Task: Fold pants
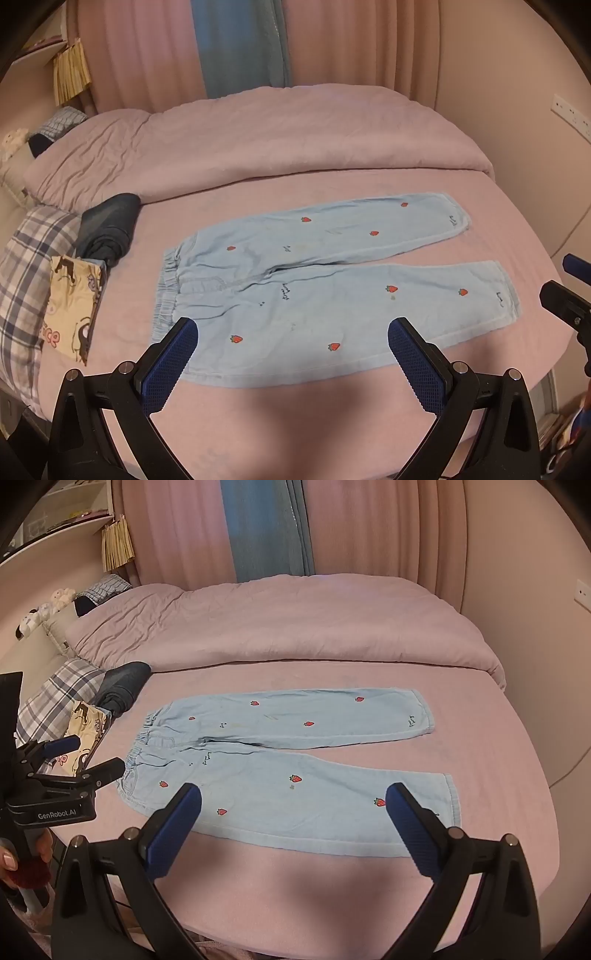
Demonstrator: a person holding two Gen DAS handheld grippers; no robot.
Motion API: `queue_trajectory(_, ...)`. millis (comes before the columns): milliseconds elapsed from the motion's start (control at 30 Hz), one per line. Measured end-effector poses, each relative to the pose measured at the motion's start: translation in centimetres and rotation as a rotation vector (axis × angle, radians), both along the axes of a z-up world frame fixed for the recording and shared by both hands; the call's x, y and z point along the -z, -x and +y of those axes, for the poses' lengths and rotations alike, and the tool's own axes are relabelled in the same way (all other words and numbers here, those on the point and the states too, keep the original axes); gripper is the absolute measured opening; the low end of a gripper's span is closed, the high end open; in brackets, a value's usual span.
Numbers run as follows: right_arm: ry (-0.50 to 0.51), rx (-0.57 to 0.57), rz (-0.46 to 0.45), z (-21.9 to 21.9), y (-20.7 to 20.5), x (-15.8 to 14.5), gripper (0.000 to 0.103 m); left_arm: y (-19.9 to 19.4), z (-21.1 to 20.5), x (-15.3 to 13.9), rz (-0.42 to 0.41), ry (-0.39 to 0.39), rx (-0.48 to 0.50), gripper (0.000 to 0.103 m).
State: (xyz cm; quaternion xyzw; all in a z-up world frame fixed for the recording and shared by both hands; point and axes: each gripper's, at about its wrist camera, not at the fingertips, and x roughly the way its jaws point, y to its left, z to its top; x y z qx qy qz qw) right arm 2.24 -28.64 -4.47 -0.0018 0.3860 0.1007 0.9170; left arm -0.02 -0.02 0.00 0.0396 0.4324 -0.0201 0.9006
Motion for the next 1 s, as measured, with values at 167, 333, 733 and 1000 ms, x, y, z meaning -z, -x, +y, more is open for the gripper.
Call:
queue_trajectory(167,-0.001,0.001,-0.005,-0.05,-0.03,0.04,0.1,0.1,0.02,0.01,-0.003,0.009,0.009,0.102)
queue_trajectory(333,0.001,0.0,-0.002,-0.19,-0.05,-0.31,0.1,0.26,0.04,-0.24,-0.004,0.007,0.014,0.102)
queue_trajectory(733,0.001,0.001,-0.003,0.01,0.05,-0.13,0.1,-0.13,-0.24,-0.1,0.0,0.006,0.018,0.102)
queue_trajectory(1000,0.003,0.001,-0.002,-0.02,-0.04,-0.08,0.1,-0.15,-0.35,-0.19,-0.001,0.006,0.019,0.102)
